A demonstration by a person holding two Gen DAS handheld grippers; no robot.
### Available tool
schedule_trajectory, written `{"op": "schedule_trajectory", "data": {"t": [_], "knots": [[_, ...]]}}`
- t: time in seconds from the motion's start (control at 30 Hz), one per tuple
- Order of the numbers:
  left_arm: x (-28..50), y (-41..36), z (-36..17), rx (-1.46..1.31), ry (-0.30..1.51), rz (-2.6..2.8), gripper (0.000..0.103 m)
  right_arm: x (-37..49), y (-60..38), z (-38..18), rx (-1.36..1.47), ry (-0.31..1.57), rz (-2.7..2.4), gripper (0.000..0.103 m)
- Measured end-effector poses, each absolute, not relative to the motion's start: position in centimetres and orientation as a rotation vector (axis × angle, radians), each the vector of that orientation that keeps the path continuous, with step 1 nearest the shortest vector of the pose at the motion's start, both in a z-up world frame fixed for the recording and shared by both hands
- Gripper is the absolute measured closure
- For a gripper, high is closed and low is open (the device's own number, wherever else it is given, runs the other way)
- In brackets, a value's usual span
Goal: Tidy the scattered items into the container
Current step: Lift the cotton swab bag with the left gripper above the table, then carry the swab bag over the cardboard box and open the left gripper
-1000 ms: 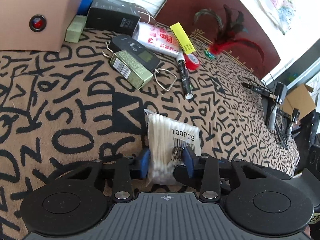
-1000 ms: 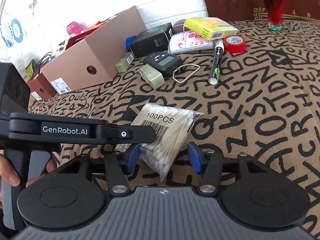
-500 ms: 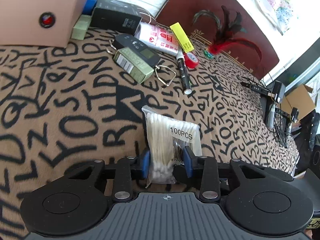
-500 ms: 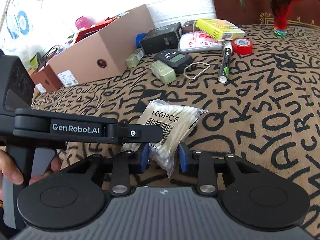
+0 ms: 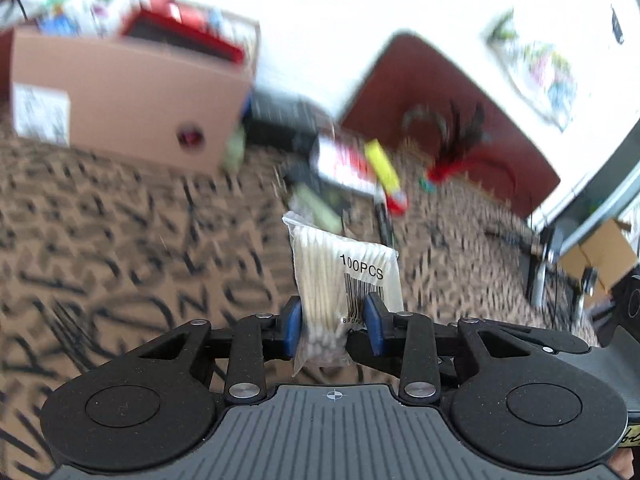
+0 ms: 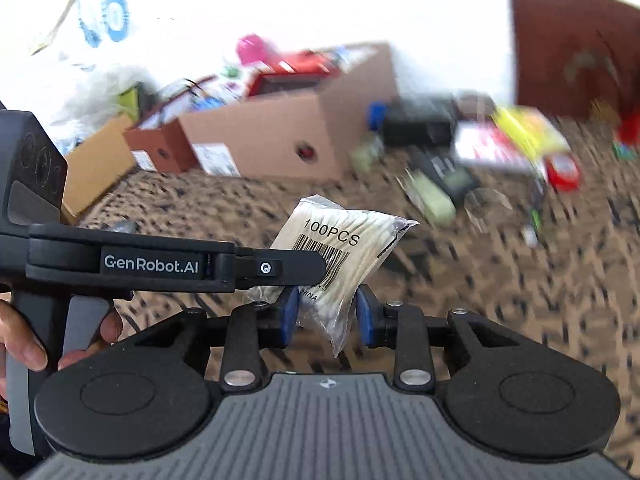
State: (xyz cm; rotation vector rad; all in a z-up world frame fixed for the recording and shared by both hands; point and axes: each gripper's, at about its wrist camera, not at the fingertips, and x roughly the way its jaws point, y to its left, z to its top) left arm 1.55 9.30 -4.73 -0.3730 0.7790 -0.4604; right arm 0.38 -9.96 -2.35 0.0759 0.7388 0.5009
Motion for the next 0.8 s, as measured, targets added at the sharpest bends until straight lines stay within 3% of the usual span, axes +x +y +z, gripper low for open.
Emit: {"op": "schedule_trajectory", "data": {"t": [0.5,0.8], "knots": [[13.6,16.5,8.1,-0.366,0.448,-0.372,0.071,13.8,-2.7,10.2,-0.038,0.464,0.617,0.068],[23.7,19.7,7.8,-0.402,0.455,-0.361,0.071,23.8,0.8,10.3,-0.043,0.441,0.616,0.068]]}}
